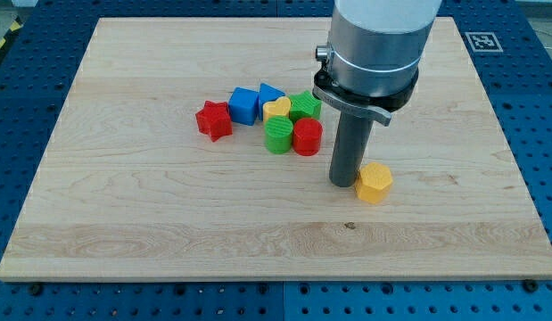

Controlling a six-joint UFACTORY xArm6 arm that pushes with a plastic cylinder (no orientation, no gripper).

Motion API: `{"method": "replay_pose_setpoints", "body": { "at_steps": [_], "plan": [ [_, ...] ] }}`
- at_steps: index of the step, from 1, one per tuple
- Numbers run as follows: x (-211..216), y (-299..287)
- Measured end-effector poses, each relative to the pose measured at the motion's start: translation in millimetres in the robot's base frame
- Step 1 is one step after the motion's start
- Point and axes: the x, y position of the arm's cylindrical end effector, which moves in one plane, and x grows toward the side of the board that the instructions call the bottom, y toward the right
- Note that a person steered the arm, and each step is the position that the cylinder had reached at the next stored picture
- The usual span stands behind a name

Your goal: Move the yellow hexagon towards the bottom right of the board

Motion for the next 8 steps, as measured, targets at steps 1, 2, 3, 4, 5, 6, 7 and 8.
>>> {"method": "replay_pose_setpoints", "body": {
  "at_steps": [1,2,3,4,5,6,7,8],
  "plan": [
    [2.1,2.6],
    [2.1,2.6],
    [-21.6,7.4],
    [-29.1,14.6],
    [-19.6,13.8],
    [-12.8,12.8],
    [-12.8,17.1],
    [-9.3,32.8]
  ]
}}
